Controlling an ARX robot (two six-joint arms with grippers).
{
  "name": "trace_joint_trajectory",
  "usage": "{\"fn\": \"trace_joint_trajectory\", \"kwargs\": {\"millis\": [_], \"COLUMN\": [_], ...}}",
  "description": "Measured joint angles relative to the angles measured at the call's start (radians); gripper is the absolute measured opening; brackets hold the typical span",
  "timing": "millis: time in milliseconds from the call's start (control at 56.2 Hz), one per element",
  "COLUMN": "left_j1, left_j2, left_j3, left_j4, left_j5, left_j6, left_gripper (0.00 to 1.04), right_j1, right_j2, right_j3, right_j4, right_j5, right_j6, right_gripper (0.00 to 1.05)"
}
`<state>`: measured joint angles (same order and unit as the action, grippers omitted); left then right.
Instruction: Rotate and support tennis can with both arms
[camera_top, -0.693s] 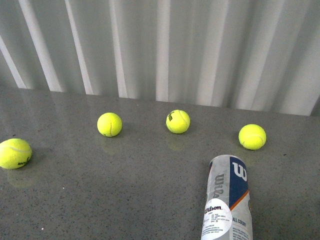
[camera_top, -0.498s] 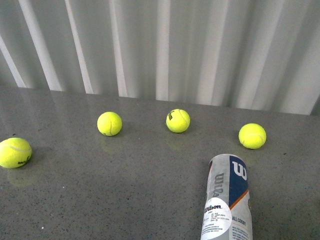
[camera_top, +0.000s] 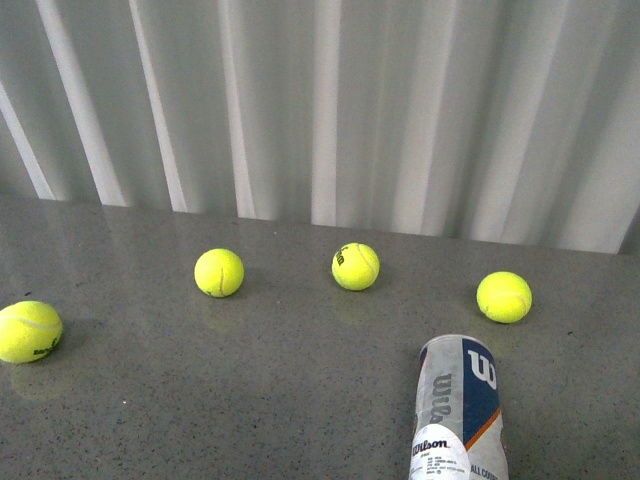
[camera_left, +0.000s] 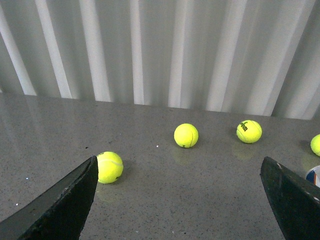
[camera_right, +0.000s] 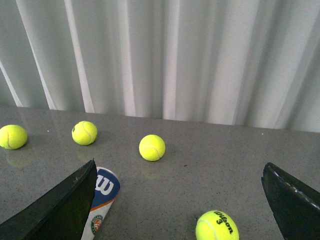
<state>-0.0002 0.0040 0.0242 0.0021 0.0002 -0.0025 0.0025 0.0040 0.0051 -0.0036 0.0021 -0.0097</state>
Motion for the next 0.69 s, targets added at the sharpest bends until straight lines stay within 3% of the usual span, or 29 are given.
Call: {"fn": "trace_joint_trajectory", "kwargs": {"millis": [178, 231, 285, 356, 480, 587, 693], "left_j1": [0.0, 0.0, 0.0, 0.0, 0.0, 0.0, 0.0], "left_j2": [0.0, 0.0, 0.0, 0.0, -0.001, 0.0, -0.001], "left_j3": [0.0, 0.0, 0.0, 0.0, 0.0, 0.0, 0.0], "left_j4": [0.0, 0.0, 0.0, 0.0, 0.0, 0.0, 0.0], "left_j5": [0.0, 0.0, 0.0, 0.001, -0.001, 0.0, 0.0], "left_j6": [0.0, 0.0, 0.0, 0.0, 0.0, 0.0, 0.0], "left_gripper": [0.98, 0.98, 0.98, 0.98, 0.98, 0.98, 0.98], "right_j1": [0.0, 0.022, 0.023, -0.024, -0.061, -0.037, 0.072], "right_j2": [0.002, 0.105, 0.261, 0.455, 0.766, 1.027, 1.354], "right_j3": [0.0, 0.09, 0.208, 0.37, 0.61, 0.756, 0.892], "right_j4": [-0.002, -0.188, -0.291, -0.17, 0.023, -0.008, -0.119], "right_j5": [0.003, 0.088, 0.091, 0.016, 0.092, 0.136, 0.122], "right_j6": [0.0, 0.04, 0.08, 0.158, 0.29, 0.426, 0.559], "right_gripper": [0.98, 0.98, 0.98, 0.98, 0.98, 0.98, 0.98]}}
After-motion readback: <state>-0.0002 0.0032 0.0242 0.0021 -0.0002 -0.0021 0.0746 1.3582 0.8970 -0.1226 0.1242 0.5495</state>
